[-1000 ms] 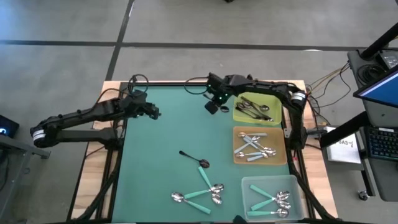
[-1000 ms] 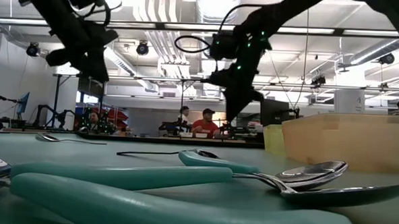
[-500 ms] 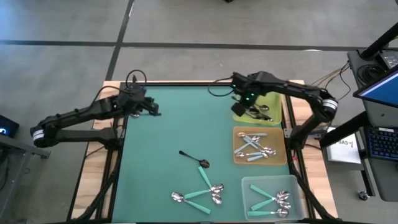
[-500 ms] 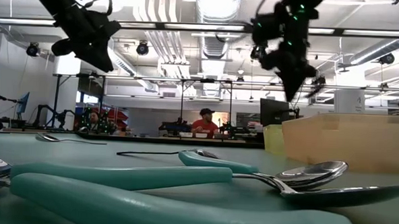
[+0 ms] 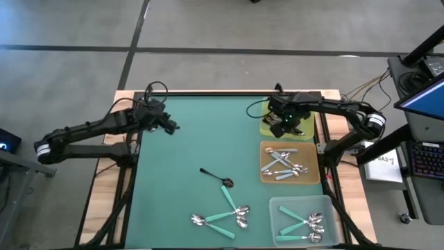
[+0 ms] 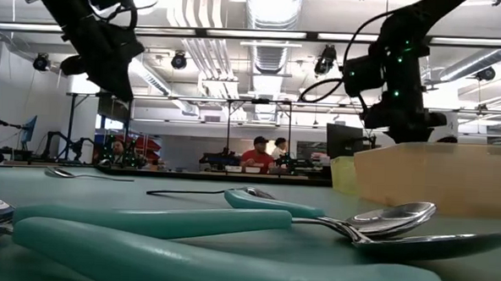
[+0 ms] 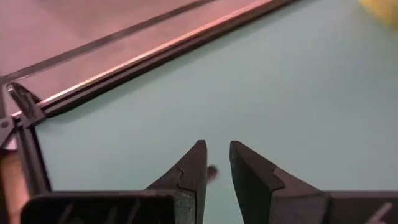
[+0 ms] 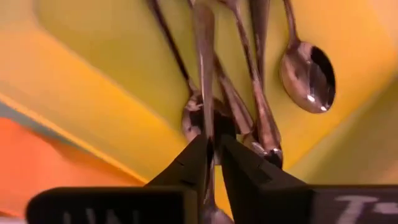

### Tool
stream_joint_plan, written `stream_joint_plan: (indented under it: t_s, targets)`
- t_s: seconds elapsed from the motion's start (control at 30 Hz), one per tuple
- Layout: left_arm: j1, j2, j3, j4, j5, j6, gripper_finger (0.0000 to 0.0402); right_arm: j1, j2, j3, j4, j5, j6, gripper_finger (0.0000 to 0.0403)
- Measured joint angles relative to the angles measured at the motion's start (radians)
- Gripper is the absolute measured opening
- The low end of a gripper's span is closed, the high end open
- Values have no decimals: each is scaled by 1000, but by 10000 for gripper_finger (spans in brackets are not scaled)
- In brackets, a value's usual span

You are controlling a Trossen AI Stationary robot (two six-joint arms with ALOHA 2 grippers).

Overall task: Sort silverware by color (type)
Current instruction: Put the black spoon into the yellow bin

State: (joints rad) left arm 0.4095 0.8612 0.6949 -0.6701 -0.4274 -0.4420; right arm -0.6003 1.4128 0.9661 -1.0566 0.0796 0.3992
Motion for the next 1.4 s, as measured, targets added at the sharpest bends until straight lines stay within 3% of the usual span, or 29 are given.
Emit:
stream_joint_plan:
  t_s: [0.23, 0.53, 0.83, 1.4]
  targets:
    - [4, 82, -2, -70, 0, 52, 55, 0, -3, 45, 24, 63, -7, 102]
    - [69, 306, -4, -142, 2, 57, 55, 0, -3, 139, 27, 89, -32, 152]
    - [214, 483, -4, -98, 129, 134, 55, -1, -3, 174, 28, 90, -88, 148]
    - [280, 667, 2, 4, 128, 389, 55, -1, -3, 169, 46, 90, -125, 139]
